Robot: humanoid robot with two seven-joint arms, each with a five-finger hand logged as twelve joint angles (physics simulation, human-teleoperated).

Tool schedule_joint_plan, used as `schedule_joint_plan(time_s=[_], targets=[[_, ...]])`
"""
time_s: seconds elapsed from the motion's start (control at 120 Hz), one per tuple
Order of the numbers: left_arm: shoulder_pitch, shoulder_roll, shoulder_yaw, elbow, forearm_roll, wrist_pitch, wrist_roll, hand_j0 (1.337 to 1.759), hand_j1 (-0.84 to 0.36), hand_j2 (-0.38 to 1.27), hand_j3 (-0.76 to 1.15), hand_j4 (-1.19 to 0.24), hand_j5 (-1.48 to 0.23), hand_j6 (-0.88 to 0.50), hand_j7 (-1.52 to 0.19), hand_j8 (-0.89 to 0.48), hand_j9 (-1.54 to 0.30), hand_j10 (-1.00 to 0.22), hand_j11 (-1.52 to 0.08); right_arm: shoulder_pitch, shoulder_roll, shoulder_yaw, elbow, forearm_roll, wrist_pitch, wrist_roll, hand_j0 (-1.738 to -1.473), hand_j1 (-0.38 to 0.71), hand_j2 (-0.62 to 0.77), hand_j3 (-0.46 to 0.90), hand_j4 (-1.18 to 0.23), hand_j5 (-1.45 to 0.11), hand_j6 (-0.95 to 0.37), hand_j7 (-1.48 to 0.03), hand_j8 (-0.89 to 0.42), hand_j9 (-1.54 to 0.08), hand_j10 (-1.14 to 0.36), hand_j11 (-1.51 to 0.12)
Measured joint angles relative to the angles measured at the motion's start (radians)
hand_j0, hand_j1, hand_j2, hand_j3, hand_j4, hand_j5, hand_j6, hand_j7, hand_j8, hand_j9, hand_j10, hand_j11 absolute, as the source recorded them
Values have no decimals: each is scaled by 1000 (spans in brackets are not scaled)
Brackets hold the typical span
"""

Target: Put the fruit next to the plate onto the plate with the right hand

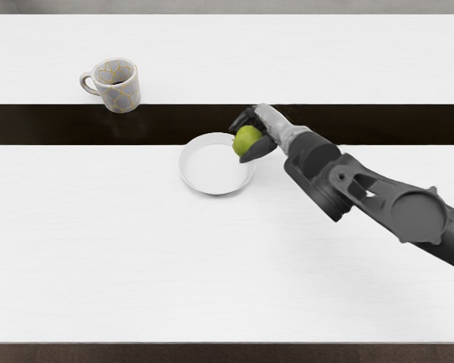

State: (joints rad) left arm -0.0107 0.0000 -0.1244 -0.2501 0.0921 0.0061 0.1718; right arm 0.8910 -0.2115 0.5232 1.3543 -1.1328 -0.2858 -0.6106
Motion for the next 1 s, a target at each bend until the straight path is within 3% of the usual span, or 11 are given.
schedule_joint_plan(time_s=[0.15, 0.3, 0.492, 0.717, 0.867, 1.0], targets=[[0, 0, 0, 0, 0, 0, 0, 1658, 339, 2, 0, -8, -11, -8, -11, -8, -11, -8, -11, -3, 66, -11, -18, 5, 11, 0, -1657, 250, 186, 1, -588, -877, -382, -818, -321, -856, -439, -861], [0, 0, 0, 0, 0, 0, 0, 1658, 339, 2, 0, -8, -11, -8, -11, -8, -11, -8, -11, -3, 83, -20, -89, 24, 16, 0, -1657, 246, 173, 0, -582, -871, -379, -812, -323, -838, -433, -843], [0, 0, 0, 0, 0, 0, 0, 1658, 339, 2, 0, -8, -11, -8, -11, -8, -11, -8, -11, 6, 108, 5, -116, 27, 40, 0, -1658, -75, 72, 0, -260, -385, -182, -360, -155, -371, -193, -372], [-1, 0, 0, 0, 0, 0, 0, 1658, 339, 2, 0, -8, -11, -8, -11, -8, -11, -8, -11, 2, 12, 283, 14, 312, 487, 0, -1658, -236, 21, 0, -105, -152, -80, -144, -71, -147, -83, -147], [-2, 0, -1, 0, 0, 0, 0, 1658, 339, 2, 0, -8, -11, -8, -11, -8, -11, -8, -11, -165, -45, 541, 48, 500, 759, 0, -1658, -278, 7, 0, -65, -91, -53, -88, -48, -89, -54, -89], [-3, 0, -1, 0, 0, 0, 0, 1658, 339, 2, 0, -8, -11, -8, -11, -8, -11, -8, -11, -329, -120, 704, 50, 657, 858, 0, -1658, -297, 1, 0, -46, -64, -40, -62, -38, -63, -41, -63]])
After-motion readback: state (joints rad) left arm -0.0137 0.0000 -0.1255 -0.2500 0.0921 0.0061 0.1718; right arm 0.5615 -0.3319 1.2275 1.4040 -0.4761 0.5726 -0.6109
